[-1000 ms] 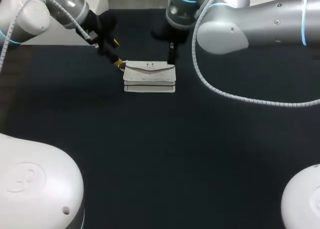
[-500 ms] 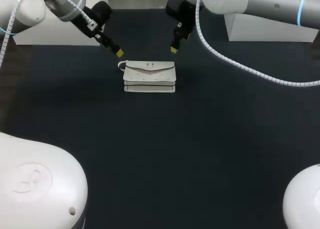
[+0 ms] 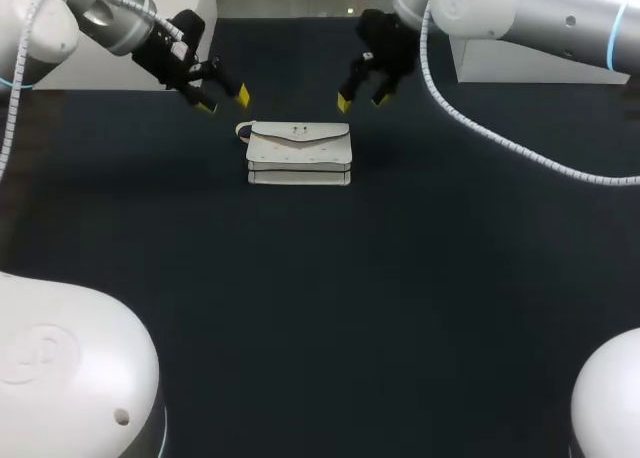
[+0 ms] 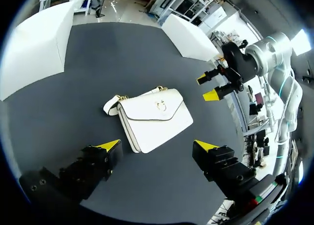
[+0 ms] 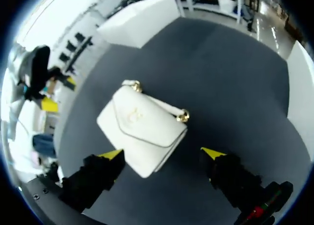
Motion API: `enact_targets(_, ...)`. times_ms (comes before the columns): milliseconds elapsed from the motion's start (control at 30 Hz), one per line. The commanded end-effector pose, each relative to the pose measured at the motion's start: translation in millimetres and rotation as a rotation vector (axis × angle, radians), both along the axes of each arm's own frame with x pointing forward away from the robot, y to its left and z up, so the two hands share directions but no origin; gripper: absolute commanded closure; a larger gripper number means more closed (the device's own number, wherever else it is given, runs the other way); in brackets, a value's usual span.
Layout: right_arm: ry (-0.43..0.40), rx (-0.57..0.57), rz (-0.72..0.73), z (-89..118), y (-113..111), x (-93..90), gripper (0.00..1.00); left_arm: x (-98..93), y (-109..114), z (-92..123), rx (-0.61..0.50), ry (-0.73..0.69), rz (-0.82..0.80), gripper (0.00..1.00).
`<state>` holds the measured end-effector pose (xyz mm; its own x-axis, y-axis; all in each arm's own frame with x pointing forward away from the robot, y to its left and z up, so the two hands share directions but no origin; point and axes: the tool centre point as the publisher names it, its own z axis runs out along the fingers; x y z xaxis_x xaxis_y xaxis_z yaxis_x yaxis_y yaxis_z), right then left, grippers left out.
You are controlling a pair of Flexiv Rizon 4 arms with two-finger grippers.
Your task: Pick up the bag, open it, inspect its contents, close it, and place it on the opposite side
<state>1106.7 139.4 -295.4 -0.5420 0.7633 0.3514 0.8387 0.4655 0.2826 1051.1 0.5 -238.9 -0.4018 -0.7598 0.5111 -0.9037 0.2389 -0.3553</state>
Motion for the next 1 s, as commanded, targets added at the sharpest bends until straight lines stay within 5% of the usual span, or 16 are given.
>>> enact_targets(33,0.186,0.230,-0.390,-1.6,-5.8,-0.4,0.00,3.2,2.3,-4.1,-0.117,0.142,0.167,0.00)
enact_targets(500,0.254,0.452,-0.656,-14.3,-2.9,4.9,0.00,13.1,7.3,-33.8,-0.387,0.380,0.256,0.00)
enact_targets(1000,0.385,0.561,-0.642,-49.2,15.0,9.9,0.00,26.8,1.6,-65.5,-0.467,0.411,0.209,0.00)
